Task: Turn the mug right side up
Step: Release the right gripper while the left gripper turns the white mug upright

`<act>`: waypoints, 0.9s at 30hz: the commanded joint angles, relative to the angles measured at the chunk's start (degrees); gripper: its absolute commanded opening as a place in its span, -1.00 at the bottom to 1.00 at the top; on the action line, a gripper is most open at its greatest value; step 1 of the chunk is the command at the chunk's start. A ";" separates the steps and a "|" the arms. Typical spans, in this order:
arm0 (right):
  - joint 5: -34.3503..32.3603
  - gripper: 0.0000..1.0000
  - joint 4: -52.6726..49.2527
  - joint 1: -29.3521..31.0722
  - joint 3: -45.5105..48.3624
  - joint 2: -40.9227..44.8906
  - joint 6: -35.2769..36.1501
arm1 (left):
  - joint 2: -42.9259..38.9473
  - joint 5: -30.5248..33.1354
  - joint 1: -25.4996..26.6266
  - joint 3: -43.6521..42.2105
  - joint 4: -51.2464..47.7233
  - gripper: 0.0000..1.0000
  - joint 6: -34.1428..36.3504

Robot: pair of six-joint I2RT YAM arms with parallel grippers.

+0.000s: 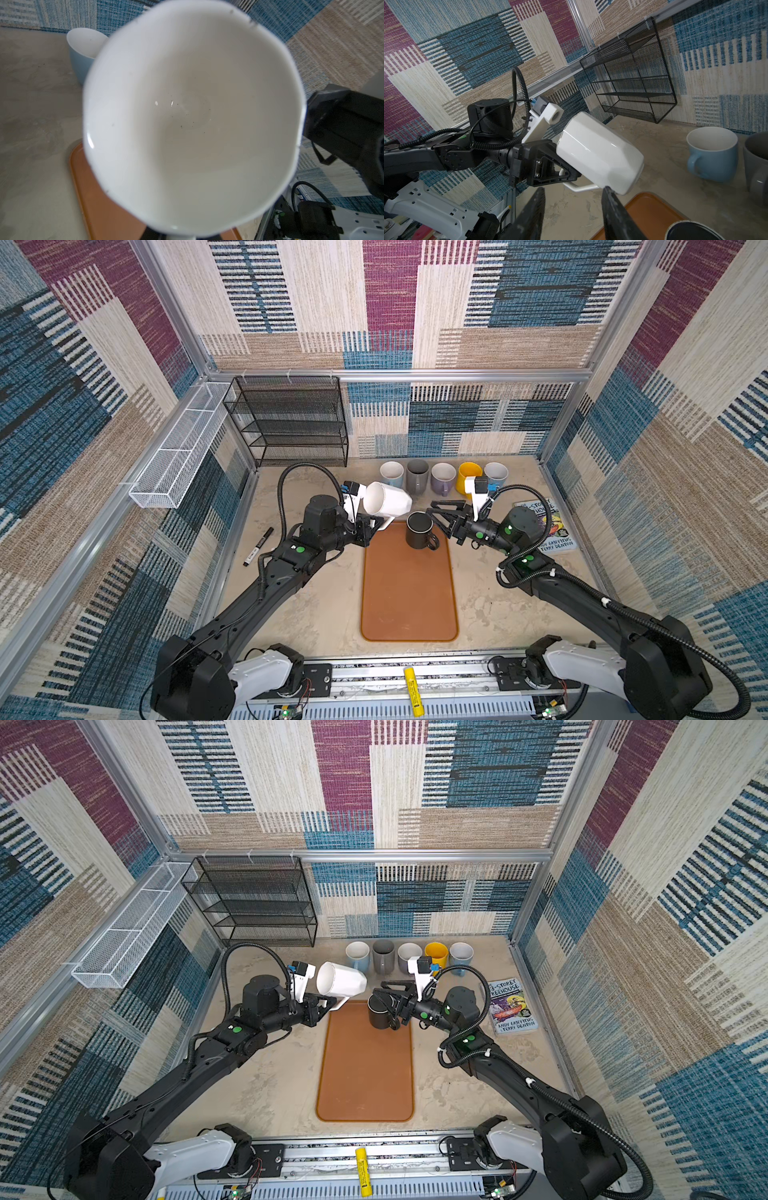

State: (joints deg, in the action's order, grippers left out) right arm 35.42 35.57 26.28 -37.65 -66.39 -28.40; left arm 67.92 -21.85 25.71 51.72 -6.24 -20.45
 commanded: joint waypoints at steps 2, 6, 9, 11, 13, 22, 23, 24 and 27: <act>-0.79 -0.06 0.04 0.00 1.57 0.57 -0.67 | 1.01 6.09 -0.29 2.29 -4.13 -1.00 2.82; -1.05 -0.06 -0.21 -0.26 2.73 1.43 -0.94 | 4.33 9.47 -2.15 5.53 -10.28 -1.00 1.40; -1.41 -0.05 -0.32 -0.36 2.80 2.39 -1.03 | 6.96 10.79 -3.02 7.49 -12.85 -1.00 1.20; -1.71 -0.06 -0.69 -0.44 2.93 3.04 -0.85 | 8.97 12.27 -3.38 9.68 -15.26 -1.00 1.20; -1.95 -0.06 -1.35 -0.44 3.06 3.52 -0.52 | 11.27 14.49 -3.57 12.29 -18.58 -1.00 1.86; -2.85 -0.06 -3.55 -0.67 4.25 5.91 0.06 | 21.33 24.74 -4.44 23.97 -29.10 -1.00 4.31; -2.95 -0.06 -3.66 -0.71 4.36 6.12 0.10 | 22.53 25.81 -4.39 25.39 -29.91 -1.00 4.43; -2.90 -0.06 -3.77 -0.75 4.42 6.28 0.14 | 24.08 26.75 -4.44 26.81 -31.14 -1.00 4.24; -3.03 -0.06 -3.14 -0.71 4.69 6.41 -0.50 | 28.69 28.09 -4.37 31.53 -33.66 -1.00 3.55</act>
State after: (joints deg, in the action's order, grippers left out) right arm 32.95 31.73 25.58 -33.15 -60.23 -28.40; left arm 94.56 2.46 21.34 80.27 -38.02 -17.65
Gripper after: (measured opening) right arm 0.472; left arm 0.146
